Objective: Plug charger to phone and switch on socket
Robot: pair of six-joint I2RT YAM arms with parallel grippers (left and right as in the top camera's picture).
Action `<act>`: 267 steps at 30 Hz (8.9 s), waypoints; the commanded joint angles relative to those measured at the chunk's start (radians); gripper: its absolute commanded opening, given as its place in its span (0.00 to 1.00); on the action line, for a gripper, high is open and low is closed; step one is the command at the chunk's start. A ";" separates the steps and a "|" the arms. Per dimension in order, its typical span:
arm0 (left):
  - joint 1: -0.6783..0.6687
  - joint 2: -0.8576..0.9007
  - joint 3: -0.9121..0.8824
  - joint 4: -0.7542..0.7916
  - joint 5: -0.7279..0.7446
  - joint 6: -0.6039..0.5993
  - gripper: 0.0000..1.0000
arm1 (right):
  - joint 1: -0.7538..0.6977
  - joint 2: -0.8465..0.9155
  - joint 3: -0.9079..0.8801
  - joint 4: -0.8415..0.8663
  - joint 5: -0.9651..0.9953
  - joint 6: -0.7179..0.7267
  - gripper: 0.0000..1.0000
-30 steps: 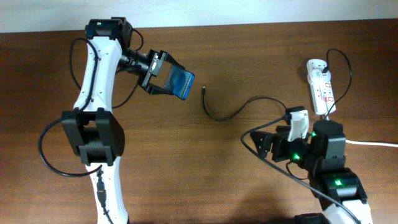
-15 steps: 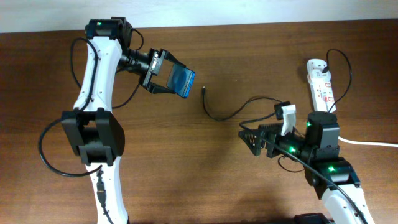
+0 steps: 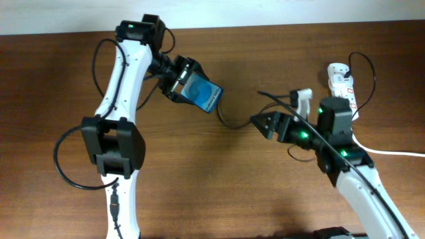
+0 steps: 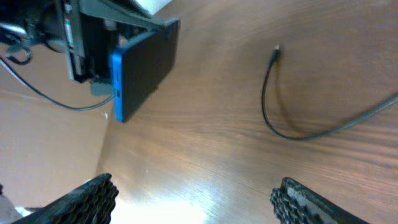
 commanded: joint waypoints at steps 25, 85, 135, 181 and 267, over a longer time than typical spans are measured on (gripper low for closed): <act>-0.052 0.001 0.027 0.016 -0.037 -0.126 0.00 | 0.295 0.275 0.369 -0.150 0.412 0.190 0.88; -0.143 0.001 0.027 -0.032 0.002 -0.132 0.00 | 0.367 0.364 0.369 -0.071 0.520 0.238 0.37; -0.067 0.001 0.027 0.056 0.163 0.034 0.55 | 0.251 0.322 0.369 -0.122 0.430 0.211 0.04; -0.060 -0.190 0.027 0.049 0.516 1.012 0.99 | 0.016 0.148 0.428 0.094 0.241 0.504 0.04; -0.121 -0.123 -0.195 1.293 0.470 -0.306 0.44 | 0.274 0.393 0.428 0.505 0.765 1.088 0.04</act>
